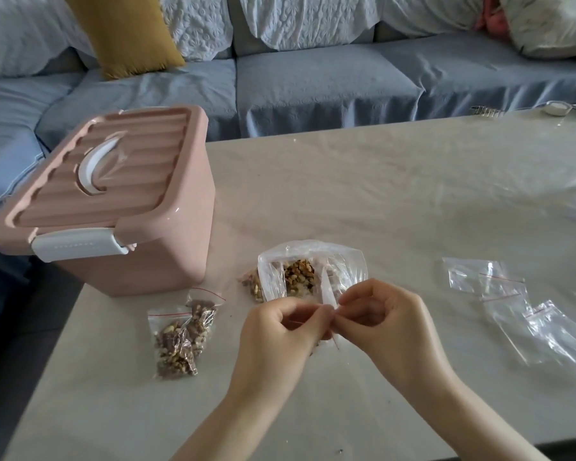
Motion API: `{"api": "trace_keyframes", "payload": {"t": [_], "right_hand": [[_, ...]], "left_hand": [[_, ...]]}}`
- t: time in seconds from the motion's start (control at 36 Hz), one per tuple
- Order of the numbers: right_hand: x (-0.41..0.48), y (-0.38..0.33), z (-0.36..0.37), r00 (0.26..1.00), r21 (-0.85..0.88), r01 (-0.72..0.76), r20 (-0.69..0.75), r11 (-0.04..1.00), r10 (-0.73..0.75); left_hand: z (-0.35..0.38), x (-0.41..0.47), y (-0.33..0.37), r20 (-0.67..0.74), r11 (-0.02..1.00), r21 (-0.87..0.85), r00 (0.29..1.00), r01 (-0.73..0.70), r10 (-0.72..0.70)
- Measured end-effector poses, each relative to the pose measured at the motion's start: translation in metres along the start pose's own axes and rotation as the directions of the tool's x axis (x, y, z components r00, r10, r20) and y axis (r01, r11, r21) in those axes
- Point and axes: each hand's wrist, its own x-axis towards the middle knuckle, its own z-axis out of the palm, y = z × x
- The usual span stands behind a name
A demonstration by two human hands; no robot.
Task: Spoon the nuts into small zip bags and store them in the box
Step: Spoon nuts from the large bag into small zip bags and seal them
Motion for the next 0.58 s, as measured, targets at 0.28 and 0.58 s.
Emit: {"api": "trace_keyframes", "payload": {"t": [0.28,0.58], "right_hand": [[-0.0065,0.0001,0.0,0.993,-0.147,0.117,0.04,0.982,-0.113],[-0.0054,0.0,-0.0044,0.996,-0.094,0.035,0.091,0.995,-0.027]], "left_hand": [[-0.0015,-0.0042,0.0073,-0.005,0.995,0.05,0.996,0.091,-0.091],[-0.0047,-0.0049,0.0043,0.055,0.994,0.052,0.994,0.093,-0.095]]}}
